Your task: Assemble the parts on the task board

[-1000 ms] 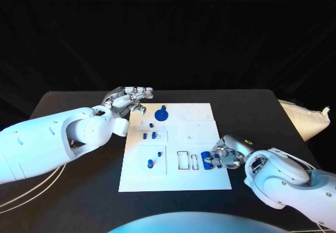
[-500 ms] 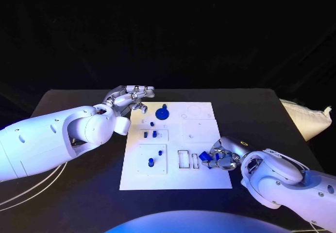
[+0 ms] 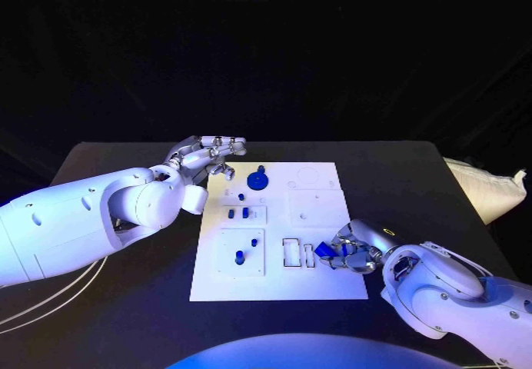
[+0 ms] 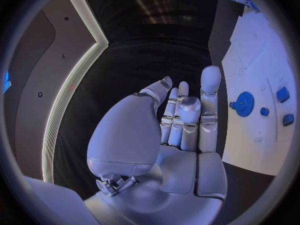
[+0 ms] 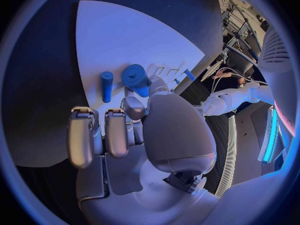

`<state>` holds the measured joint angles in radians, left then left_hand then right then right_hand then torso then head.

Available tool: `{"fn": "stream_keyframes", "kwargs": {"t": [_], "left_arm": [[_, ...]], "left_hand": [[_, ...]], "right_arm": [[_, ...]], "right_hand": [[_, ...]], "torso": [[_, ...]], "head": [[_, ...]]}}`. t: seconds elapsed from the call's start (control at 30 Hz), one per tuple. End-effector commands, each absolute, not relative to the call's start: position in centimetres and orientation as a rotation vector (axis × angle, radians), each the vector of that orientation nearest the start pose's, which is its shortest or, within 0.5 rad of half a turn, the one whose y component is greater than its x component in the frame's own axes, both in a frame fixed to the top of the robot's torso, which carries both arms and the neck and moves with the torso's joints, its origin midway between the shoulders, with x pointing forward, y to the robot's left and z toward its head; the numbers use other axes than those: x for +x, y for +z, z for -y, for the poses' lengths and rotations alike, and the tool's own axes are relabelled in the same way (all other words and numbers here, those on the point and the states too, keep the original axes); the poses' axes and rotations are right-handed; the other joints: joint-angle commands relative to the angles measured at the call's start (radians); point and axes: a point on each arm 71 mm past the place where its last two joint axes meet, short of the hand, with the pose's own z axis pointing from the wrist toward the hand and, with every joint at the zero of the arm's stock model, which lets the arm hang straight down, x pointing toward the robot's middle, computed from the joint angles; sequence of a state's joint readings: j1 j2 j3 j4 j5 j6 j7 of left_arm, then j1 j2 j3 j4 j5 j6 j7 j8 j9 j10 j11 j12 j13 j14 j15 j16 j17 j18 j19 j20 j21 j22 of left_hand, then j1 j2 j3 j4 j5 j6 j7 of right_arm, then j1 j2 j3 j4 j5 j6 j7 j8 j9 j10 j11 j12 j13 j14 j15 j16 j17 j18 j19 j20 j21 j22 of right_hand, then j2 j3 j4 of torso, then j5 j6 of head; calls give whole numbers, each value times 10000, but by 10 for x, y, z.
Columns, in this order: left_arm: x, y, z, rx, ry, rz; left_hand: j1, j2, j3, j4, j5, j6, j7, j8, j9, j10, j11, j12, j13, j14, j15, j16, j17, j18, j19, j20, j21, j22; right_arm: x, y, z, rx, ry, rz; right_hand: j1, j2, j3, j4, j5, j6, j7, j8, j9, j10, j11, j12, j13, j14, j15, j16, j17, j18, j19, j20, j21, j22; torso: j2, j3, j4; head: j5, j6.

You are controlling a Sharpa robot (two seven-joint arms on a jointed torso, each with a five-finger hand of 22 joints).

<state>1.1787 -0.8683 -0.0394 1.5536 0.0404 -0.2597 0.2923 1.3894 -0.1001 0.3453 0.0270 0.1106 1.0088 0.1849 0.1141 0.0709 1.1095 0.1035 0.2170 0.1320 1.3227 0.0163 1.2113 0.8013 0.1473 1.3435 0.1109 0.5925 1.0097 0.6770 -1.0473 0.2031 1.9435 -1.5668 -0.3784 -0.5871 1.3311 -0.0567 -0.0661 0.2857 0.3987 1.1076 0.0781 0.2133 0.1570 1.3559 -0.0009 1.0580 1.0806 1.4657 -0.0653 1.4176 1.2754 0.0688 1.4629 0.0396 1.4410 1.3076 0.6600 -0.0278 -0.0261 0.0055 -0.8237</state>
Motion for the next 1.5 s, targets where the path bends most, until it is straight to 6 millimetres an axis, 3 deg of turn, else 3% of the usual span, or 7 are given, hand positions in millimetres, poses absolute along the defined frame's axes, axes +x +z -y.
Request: {"fn": "stream_keyframes", "kwargs": {"t": [0.03,0.47,0.93,1.13,1.23,1.4,1.5], "left_arm": [[478,-193,-208,-12202,-15729,-15499],[477,-194,-204,-12152,-15851,-15722],[477,-194,-199,-12129,-15919,-15799],[477,-194,-199,-12120,-15940,-15807],[477,-194,-199,-12118,-15942,-15808],[477,-194,-199,-12119,-15942,-15807],[477,-194,-199,-12122,-15935,-15804]], "left_hand": [[75,50,-33,-20,41,-75,-23,27,3,-47,9,71,16,-71,7,-29,-18,162,-63,18,-70,-10],[106,62,-22,-40,45,-79,-26,32,4,-57,5,84,18,-75,5,-27,-25,167,-70,17,-93,-24],[184,96,17,-91,53,-85,-27,44,5,-75,2,112,20,-81,0,-18,-36,170,-71,13,-97,-27],[184,96,17,-91,53,-85,-27,44,5,-75,2,112,20,-81,0,-18,-36,170,-71,13,-97,-27],[184,96,17,-91,53,-85,-27,44,5,-75,2,112,20,-81,0,-18,-36,170,-71,13,-97,-27],[184,96,17,-91,53,-85,-27,44,5,-75,2,112,20,-81,0,-18,-36,170,-71,13,-97,-27],[190,97,20,-97,52,-88,-24,46,5,-80,5,118,21,-81,0,-16,-38,169,-69,13,-92,-23]], "right_arm": [[342,-260,207,3465,5388,-19078],[342,-258,184,4478,6435,-19826],[350,-269,163,3447,6214,-20443],[352,-269,158,3166,6178,-20377],[352,-269,157,3022,6144,-20283],[353,-267,156,2764,6063,-20072],[352,-266,157,2671,6042,-19960]], "right_hand": [[-15,254,-43,25,208,92,-64,148,249,57,-71,-57,24,566,-105,68,42,-198,136,-73,45,485],[-529,410,-392,60,1187,27,-71,175,463,173,-77,-48,255,582,-114,131,169,-224,182,-85,125,613],[-1097,427,-821,57,673,153,-141,315,710,-53,-120,-910,-333,516,-144,-57,-120,-184,91,-97,13,447],[-1555,504,-1230,49,-585,130,-163,371,916,23,-136,-1005,-282,522,-158,-86,-129,-182,85,-117,-3,438],[-1949,402,-1520,64,-1721,97,-161,391,1021,18,-128,-1106,-292,510,-155,-135,-189,-171,60,-117,-40,388],[-3010,-480,-1430,133,-3292,18,-134,406,1182,-39,-120,-1345,-362,492,-134,-223,-293,-155,24,-105,-96,321],[-3330,-799,-1310,127,-3421,-1,-140,409,1224,-51,-106,-1404,-376,486,-137,-250,-325,-152,15,-101,-110,304]], "torso": [[-3,-9,-3],[0,-23,39],[9,-11,30],[17,5,24],[16,7,5],[13,6,0],[17,11,7]], "head": [[5,37],[38,79],[113,86],[139,75],[174,65],[168,63],[171,56]]}}
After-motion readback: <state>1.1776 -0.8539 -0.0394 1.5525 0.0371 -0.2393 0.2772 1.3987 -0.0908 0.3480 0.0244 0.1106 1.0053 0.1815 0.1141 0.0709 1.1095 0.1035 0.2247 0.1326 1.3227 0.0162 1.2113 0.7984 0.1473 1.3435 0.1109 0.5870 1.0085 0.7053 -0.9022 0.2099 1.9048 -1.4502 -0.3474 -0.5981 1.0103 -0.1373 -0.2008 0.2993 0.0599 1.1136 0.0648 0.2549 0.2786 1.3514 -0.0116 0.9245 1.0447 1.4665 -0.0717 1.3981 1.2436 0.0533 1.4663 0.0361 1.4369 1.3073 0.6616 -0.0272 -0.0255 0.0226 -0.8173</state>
